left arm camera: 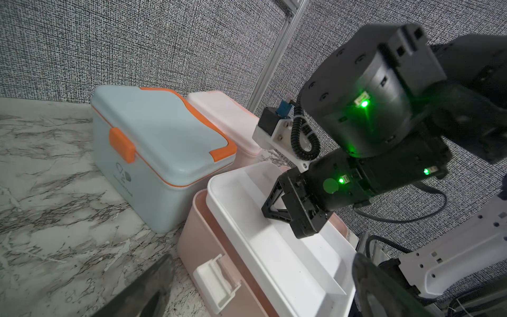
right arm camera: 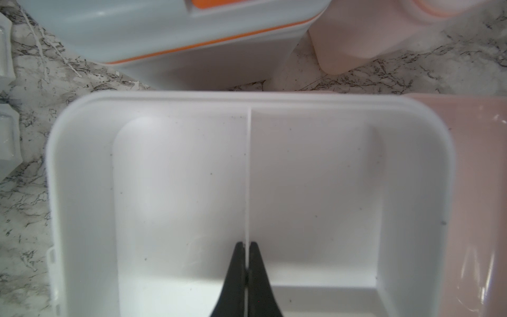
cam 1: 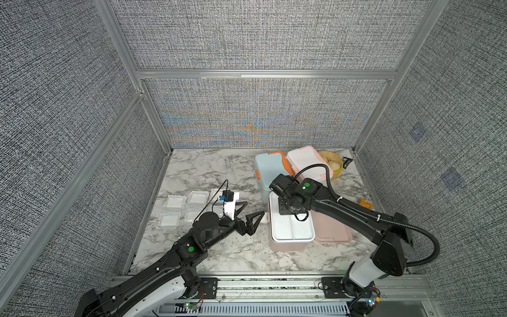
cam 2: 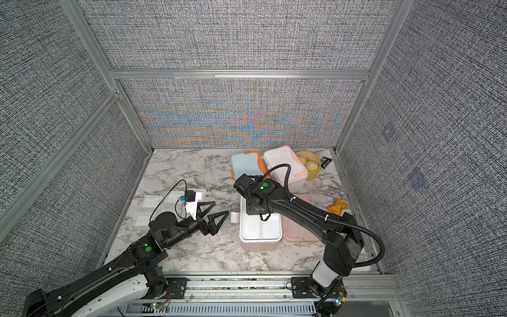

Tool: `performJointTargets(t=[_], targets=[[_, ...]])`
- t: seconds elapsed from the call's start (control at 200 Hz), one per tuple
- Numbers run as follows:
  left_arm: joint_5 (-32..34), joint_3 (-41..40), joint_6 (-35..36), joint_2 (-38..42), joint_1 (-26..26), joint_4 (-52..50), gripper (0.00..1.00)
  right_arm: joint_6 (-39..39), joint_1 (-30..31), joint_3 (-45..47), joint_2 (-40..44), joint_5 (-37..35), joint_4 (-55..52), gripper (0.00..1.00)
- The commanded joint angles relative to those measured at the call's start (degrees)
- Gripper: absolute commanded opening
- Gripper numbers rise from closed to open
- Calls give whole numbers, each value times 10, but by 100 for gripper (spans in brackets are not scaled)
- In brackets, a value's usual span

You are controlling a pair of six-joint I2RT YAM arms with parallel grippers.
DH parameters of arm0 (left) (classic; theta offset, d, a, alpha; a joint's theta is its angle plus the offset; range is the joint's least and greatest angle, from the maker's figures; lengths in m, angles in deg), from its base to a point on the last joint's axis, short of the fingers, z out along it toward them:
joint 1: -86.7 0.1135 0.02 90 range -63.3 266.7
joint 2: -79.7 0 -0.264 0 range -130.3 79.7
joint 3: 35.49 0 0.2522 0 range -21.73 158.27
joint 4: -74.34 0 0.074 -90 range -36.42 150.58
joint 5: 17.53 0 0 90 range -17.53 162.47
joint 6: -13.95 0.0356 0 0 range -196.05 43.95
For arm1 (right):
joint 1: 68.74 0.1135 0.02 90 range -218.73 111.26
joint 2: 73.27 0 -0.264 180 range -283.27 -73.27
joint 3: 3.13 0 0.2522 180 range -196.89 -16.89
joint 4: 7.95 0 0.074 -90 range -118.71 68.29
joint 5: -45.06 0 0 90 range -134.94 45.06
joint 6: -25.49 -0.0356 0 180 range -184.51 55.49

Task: Open first aid kits and take out gauze
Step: Place the compartment layer in the first aid kit.

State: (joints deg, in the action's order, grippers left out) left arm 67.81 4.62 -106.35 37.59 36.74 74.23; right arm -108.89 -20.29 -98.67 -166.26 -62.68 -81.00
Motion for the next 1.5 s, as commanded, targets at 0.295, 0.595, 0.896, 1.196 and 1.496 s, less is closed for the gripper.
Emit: performJointTargets(t=[0.295, 0.595, 0.896, 1.196, 1.496], targets=[[-7, 2, -5, 4, 0, 22, 100, 6, -2, 5, -27, 22, 28, 0], [-10, 5, -7, -7, 0, 28, 100, 10, -3, 39, -21, 26, 61, 0], [-8, 8, -7, -9, 0, 28, 100, 23, -4, 46, 10, 3, 84, 0], [-8, 7, -11, -15, 0, 31, 100, 24, -4, 55, -10, 18, 101, 0], [-15, 11, -15, -21, 0, 28, 100, 13, -5, 76, 13, 26, 99, 25]])
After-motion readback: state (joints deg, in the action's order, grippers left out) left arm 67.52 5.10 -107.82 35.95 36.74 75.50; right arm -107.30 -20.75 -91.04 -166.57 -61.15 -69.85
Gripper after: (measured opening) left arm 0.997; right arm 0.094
